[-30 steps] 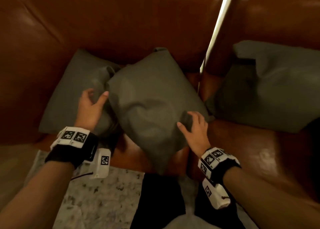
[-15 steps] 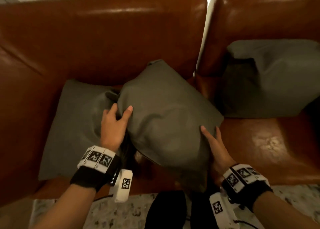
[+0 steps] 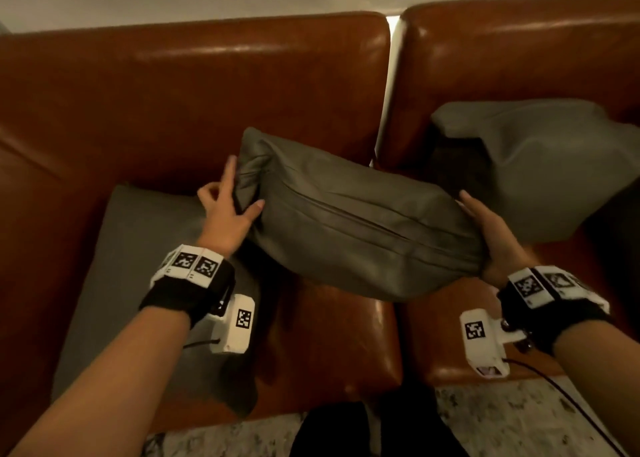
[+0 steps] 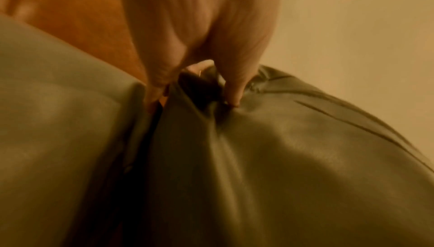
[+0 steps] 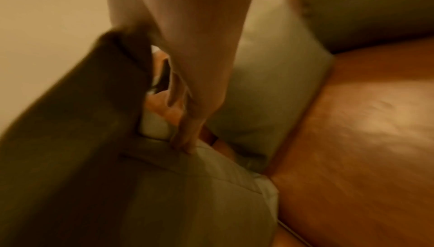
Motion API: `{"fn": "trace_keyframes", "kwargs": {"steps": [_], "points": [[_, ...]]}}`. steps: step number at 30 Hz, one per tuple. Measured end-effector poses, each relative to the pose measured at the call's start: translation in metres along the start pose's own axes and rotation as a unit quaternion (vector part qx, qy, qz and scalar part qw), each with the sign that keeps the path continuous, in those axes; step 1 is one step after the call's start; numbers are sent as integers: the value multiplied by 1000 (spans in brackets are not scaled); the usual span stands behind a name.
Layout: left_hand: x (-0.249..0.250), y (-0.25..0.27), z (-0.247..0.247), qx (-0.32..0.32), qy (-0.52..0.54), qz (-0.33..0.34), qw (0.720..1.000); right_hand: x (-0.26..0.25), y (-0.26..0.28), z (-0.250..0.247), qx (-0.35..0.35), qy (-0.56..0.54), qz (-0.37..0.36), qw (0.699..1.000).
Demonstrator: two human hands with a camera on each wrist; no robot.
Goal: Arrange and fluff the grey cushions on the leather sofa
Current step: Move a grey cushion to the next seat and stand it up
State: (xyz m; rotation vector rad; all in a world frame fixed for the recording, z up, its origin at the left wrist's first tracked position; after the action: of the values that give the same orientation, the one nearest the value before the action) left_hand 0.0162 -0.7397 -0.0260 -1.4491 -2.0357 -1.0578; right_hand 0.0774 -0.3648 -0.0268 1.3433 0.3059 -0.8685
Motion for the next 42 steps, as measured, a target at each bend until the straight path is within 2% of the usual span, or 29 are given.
{"fn": "trace_keyframes", "kwargs": {"steps": [3,6,8,13,16,18,22,24,26,28,32,37,39,42], "points": [[-9,-5,-1,22,64,-38,997,14,19,-13,-3,-39,-21,999],[-14,-10,-6,33,31,-39,998,15,30,-12,-17,-32,-58,998],[-12,-10,-20,68,23,-29,997,-4,25,-3,-33,-30,-105,993],[-10,-19,-57,168,123,-41,977,-59,-24,32,-50,-107,-192,974],[4,-21,-57,202,109,-38,973,-59,-54,51,-44,-145,-198,968],[14,-24,-53,217,110,-31,970,-51,-73,59,-31,-114,-190,975],[5,-36,-46,207,165,-54,963,-31,-112,64,-7,10,-137,990],[-1,-42,-33,122,202,-72,969,-26,-120,57,11,6,-135,991],[-6,-50,-12,33,266,-105,958,-26,-131,56,12,-8,-137,990],[-3,-52,8,-3,306,-114,945,-25,-139,56,5,-17,-135,991],[1,-55,9,68,291,-99,949,-24,-140,61,8,-32,-128,991],[-5,-39,-24,170,193,-127,958,-20,-134,91,-52,36,-79,995],[-13,-44,-30,171,209,-132,954,-24,-145,107,-61,47,-84,994],[-37,-69,-26,139,242,-160,947,-23,-166,119,-37,18,-87,995]]}}
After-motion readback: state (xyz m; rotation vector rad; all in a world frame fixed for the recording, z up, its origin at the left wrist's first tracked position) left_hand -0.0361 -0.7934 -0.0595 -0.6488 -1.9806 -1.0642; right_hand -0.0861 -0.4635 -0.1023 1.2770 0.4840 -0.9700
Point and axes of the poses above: each hand's wrist, its own y-axis away from the middle knuckle, its own z-axis out of the palm, x = y × z, the point moved 8 cm from there along -y, towards the middle knuckle, and after that the axes turned 5 degrees about -y, right-handed, at the moved point
